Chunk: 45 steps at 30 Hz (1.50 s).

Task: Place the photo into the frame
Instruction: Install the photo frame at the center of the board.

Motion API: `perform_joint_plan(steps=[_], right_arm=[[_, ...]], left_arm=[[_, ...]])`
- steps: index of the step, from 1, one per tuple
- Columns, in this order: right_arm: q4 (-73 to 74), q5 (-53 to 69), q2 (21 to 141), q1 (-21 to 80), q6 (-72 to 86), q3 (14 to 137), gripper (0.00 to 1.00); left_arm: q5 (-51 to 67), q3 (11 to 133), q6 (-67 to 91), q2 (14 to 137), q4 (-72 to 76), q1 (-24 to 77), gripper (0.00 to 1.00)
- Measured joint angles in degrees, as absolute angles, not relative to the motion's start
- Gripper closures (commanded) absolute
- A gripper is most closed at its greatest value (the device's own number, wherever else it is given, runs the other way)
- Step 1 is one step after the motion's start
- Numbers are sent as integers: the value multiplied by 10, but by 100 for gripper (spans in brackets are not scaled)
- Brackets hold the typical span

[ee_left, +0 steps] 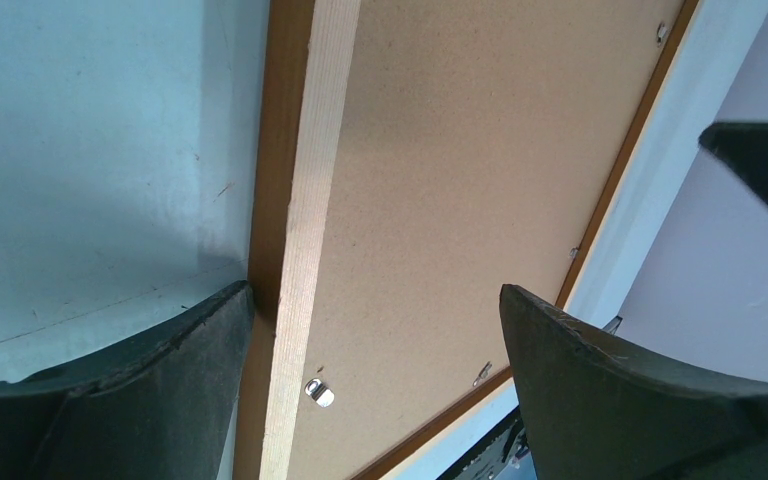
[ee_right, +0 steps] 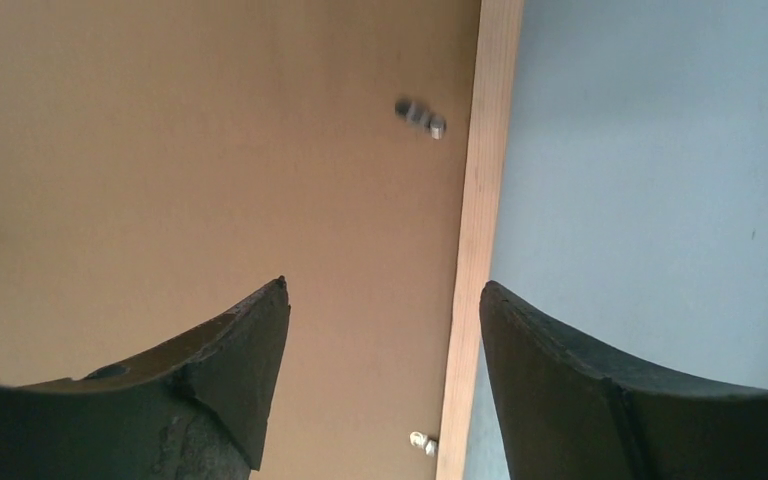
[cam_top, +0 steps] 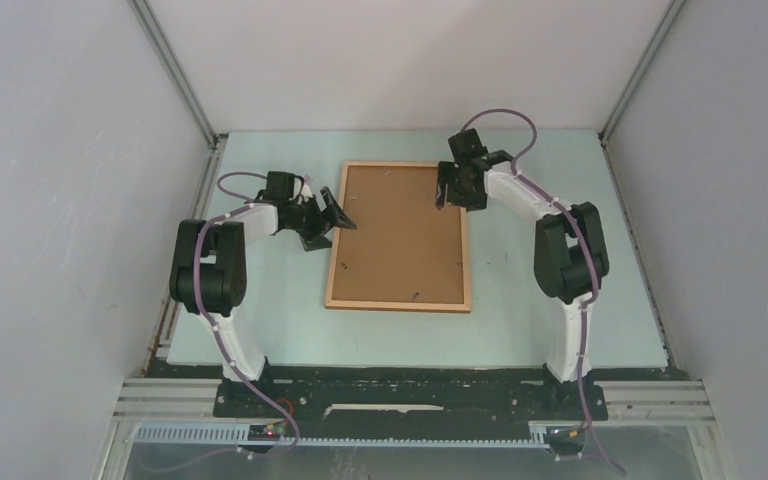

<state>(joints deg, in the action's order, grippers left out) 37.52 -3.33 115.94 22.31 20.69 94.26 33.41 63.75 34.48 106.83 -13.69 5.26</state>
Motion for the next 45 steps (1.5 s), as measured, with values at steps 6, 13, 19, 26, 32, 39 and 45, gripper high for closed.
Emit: perform_joint_plan(steps=[6, 13, 19, 26, 32, 39, 45], right_arm=[[393, -47, 1247, 210, 189, 1052, 28], [420, -55, 1289, 201, 160, 1084, 25], [429, -57, 1302, 190, 149, 1094, 33], [432, -55, 1331, 180, 146, 1118, 34], [440, -55, 1348, 180, 144, 1151, 37], [445, -55, 1359, 180, 149, 1167, 54], [452, -66, 1361, 176, 168, 1170, 79]], left_arm=[[334, 637, 345, 1067, -138, 53, 8], [335, 637, 345, 1060, -138, 53, 8], [335, 637, 345, 1060, -138, 53, 8], [335, 637, 345, 1060, -138, 53, 8], [335, 637, 345, 1060, -138, 53, 8], [337, 637, 345, 1060, -138, 53, 8], [339, 637, 346, 1060, -138, 52, 9]])
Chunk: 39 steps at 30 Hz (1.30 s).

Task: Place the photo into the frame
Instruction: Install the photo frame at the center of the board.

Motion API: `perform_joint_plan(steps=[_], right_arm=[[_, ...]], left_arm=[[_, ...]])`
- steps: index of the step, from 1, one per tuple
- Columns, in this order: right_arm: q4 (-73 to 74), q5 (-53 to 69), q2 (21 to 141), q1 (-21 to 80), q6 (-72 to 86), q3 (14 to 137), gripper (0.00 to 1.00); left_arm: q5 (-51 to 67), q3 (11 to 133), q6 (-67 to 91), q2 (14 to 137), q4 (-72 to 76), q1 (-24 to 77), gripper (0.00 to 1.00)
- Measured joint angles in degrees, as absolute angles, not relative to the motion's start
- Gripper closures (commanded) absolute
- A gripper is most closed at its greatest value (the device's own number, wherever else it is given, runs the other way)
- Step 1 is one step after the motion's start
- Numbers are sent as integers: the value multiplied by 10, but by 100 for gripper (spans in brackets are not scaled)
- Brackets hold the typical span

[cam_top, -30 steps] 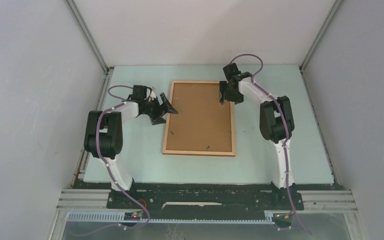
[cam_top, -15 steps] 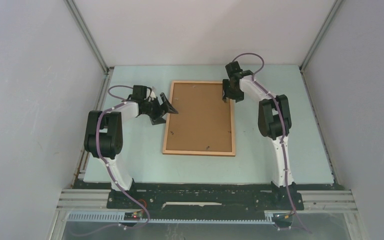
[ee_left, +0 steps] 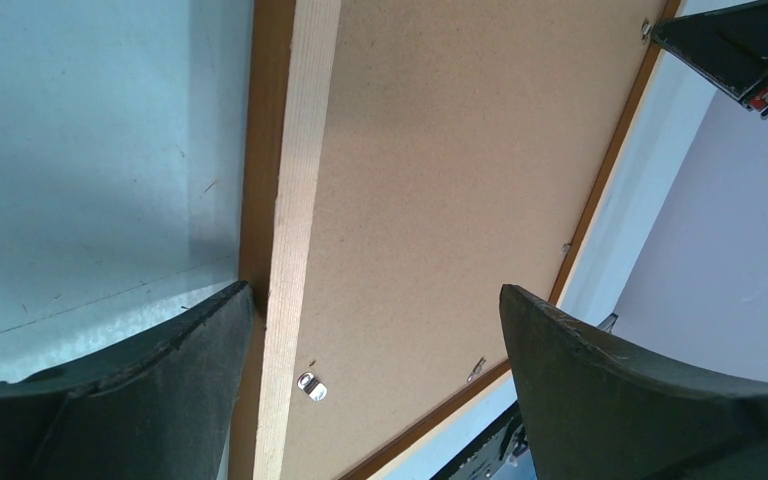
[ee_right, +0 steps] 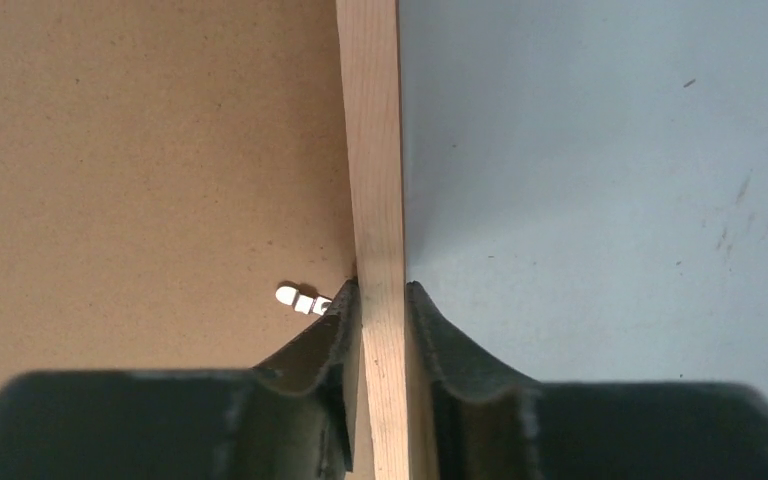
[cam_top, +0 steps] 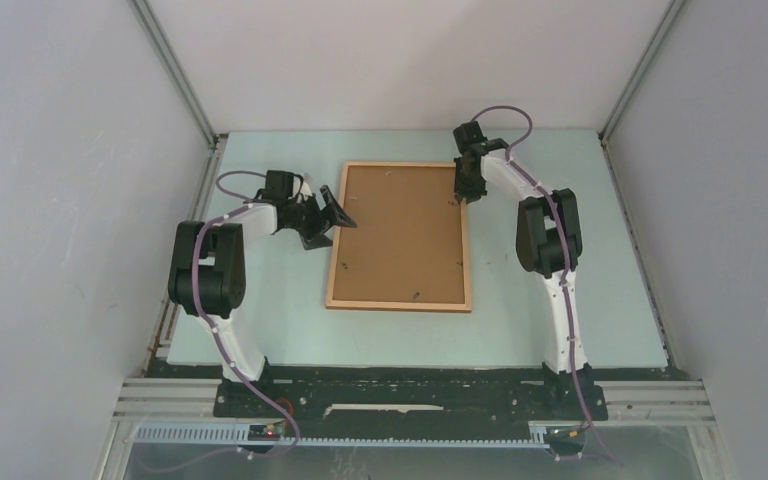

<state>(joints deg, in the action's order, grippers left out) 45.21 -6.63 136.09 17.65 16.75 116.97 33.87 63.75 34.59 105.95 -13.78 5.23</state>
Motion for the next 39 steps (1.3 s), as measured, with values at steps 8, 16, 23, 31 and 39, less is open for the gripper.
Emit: perform_joint_plan(steps=[8, 16, 23, 31, 39], right_arm=[[455, -55, 1362, 170, 185, 1170, 65], [407, -55, 1332, 174, 173, 1113, 51], [379, -25, 1296, 172, 162, 1047, 42], [386, -24, 1319, 173, 157, 1084, 47], [397, -33, 1339, 173, 157, 1118, 54]], left_arm=[[341, 637, 347, 1060, -133, 52, 8], [342, 637, 347, 1060, -133, 52, 8], [346, 637, 351, 1060, -126, 52, 8], [349, 637, 352, 1060, -123, 52, 8], [352, 637, 358, 1060, -120, 52, 8]])
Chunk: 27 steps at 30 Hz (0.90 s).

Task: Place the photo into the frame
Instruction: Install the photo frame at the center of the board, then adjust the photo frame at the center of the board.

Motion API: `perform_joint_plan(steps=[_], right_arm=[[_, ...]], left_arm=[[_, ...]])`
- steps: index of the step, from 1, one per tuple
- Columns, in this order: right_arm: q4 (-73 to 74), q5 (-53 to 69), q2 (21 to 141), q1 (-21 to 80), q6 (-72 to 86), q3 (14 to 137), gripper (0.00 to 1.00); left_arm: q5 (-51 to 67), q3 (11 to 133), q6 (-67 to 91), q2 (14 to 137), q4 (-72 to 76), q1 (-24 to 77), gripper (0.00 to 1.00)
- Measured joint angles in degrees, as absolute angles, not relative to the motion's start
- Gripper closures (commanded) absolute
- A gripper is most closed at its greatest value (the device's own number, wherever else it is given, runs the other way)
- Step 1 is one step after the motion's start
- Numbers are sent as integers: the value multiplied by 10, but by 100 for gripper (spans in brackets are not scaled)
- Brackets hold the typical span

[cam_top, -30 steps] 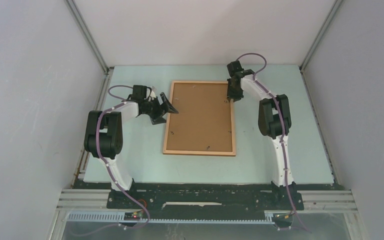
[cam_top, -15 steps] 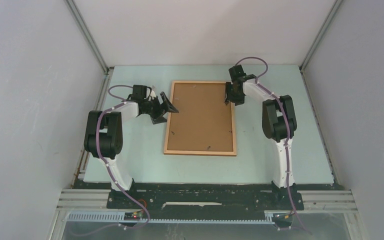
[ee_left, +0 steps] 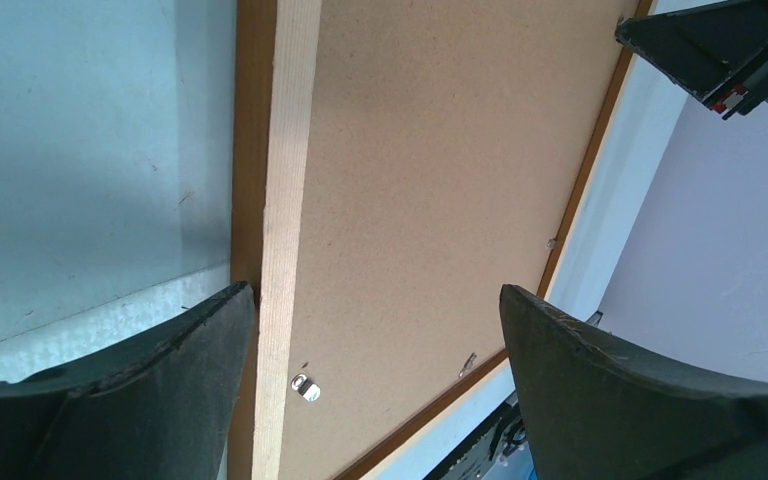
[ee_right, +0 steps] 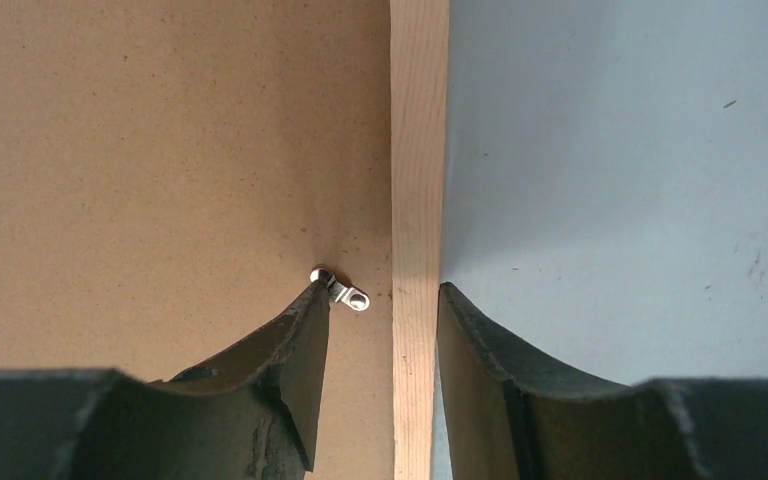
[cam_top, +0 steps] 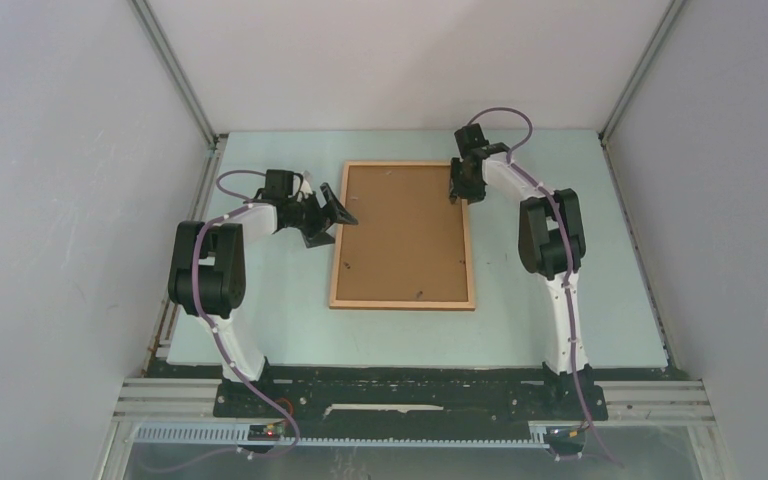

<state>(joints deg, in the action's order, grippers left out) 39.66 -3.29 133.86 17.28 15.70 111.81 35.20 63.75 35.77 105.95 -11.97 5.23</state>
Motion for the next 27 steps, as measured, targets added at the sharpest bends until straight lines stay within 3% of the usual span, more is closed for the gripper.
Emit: perform_joint_plan(steps=[12, 25, 27], right_arm=[[409, -43, 1351, 162, 232, 1137, 100], [376, -55, 1309, 151, 327, 1063, 100], [376, -55, 1306, 150, 329, 1059, 94]], left_arm=[[356, 637, 361, 1060, -116, 53, 8], [345, 637, 360, 1060, -100, 50, 8], [345, 637, 360, 1060, -98, 50, 8]])
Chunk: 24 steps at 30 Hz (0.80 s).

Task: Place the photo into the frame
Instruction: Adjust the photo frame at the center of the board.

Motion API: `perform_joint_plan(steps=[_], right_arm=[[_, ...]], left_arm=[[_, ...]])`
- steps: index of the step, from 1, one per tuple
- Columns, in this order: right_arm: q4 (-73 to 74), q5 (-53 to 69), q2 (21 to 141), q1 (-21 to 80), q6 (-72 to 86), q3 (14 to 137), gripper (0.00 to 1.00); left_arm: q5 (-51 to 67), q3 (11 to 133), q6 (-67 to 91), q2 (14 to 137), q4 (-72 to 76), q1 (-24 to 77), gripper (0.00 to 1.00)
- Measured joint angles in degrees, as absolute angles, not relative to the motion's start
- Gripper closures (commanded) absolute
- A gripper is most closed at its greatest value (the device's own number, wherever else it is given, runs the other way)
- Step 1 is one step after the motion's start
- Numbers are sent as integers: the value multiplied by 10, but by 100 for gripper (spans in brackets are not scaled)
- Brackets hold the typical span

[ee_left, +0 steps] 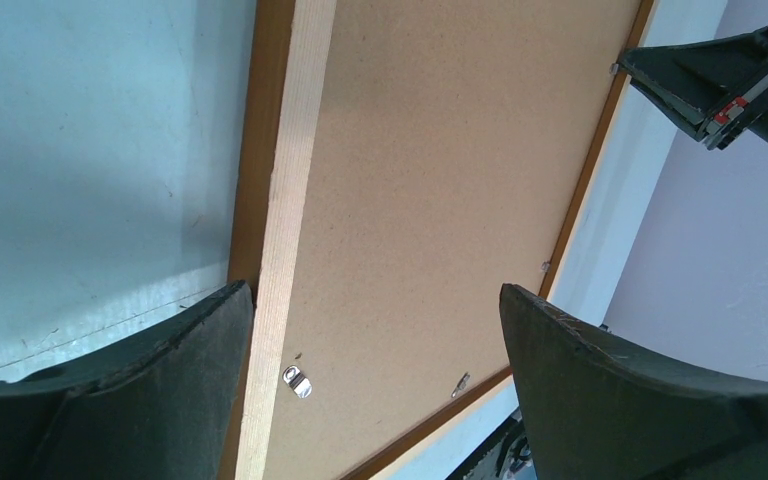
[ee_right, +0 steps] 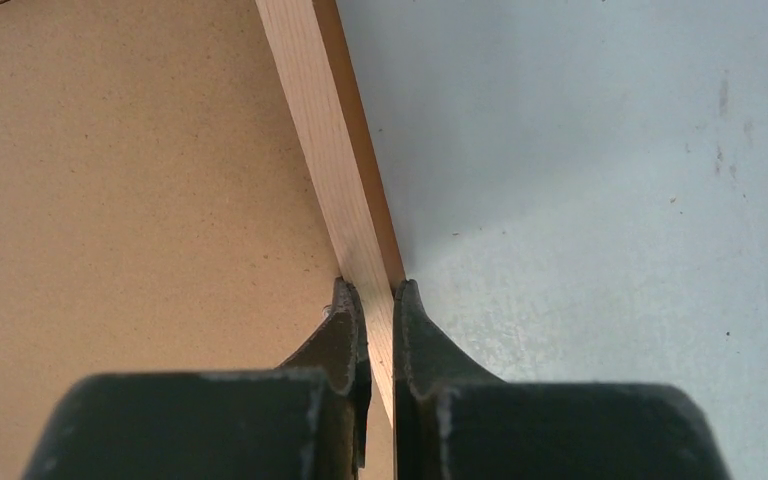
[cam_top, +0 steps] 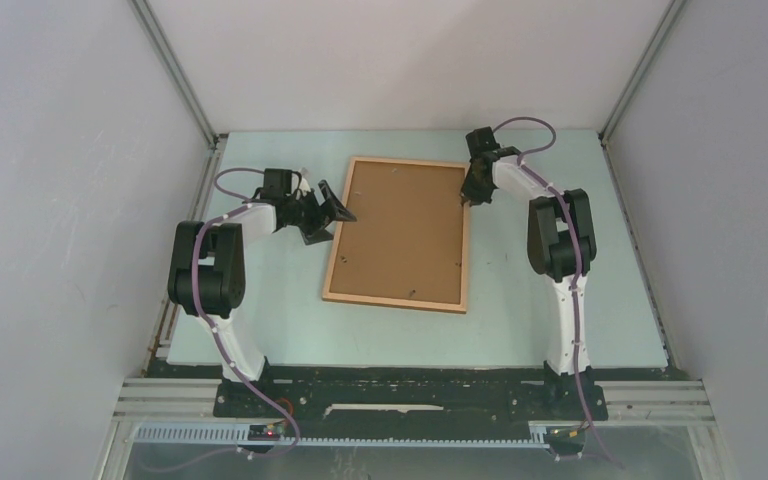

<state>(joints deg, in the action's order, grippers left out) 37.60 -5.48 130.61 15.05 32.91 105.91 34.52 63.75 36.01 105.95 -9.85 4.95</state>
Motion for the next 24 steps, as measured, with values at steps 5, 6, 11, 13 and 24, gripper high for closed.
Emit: perform_joint_plan(steps=[5, 6, 11, 13, 24], right_arm=[[375, -43, 1306, 150, 314, 1061, 42], [376, -38, 1306, 150, 312, 1062, 33], [391, -10, 1303, 152, 279, 1070, 14], [399, -5, 1288, 156, 264, 1054, 11], [370, 53, 1075, 186, 248, 751, 12]], left_arm=[[346, 637, 360, 1060, -99, 50, 8], [347, 637, 361, 1060, -99, 50, 8], [351, 637, 361, 1060, -100, 51, 5], [351, 637, 361, 1060, -101, 51, 3], [341, 637, 360, 1059, -114, 55, 0]])
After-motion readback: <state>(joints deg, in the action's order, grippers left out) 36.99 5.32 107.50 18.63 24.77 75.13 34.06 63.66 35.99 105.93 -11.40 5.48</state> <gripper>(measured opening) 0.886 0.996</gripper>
